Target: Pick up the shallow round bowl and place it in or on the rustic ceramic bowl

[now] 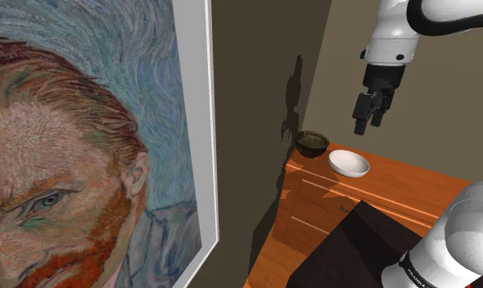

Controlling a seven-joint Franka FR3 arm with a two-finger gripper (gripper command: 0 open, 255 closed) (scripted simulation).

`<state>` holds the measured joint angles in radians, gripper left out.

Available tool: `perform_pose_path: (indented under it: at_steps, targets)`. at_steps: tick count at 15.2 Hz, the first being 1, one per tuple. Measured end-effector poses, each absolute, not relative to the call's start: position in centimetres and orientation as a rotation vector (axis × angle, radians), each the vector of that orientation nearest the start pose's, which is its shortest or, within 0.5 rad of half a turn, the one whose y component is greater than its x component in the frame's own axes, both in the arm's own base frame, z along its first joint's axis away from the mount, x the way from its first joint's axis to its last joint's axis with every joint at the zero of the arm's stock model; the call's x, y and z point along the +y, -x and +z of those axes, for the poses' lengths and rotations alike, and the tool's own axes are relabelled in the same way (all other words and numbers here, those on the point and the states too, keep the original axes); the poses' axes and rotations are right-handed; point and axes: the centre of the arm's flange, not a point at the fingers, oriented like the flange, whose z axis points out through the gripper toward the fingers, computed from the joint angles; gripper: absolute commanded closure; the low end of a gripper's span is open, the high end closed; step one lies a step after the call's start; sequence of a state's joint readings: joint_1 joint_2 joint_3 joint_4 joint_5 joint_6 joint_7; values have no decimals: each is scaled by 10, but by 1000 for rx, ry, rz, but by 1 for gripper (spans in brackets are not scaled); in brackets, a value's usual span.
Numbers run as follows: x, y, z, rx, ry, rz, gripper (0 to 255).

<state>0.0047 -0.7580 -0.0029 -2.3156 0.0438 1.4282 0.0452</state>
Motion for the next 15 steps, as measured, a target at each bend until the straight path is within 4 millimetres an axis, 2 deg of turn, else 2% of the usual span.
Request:
perform_pose_path:
  at_steps: [2, 3, 10, 15]
  targets:
    - [3, -300, 585, 59, 3094, 202, 0]
    - [-6, -302, 579, 59, 3096, 202, 0]
    - [-53, -324, 512, 42, 3124, 202, 0]
    - [-95, -340, 466, 29, 3145, 201, 0]
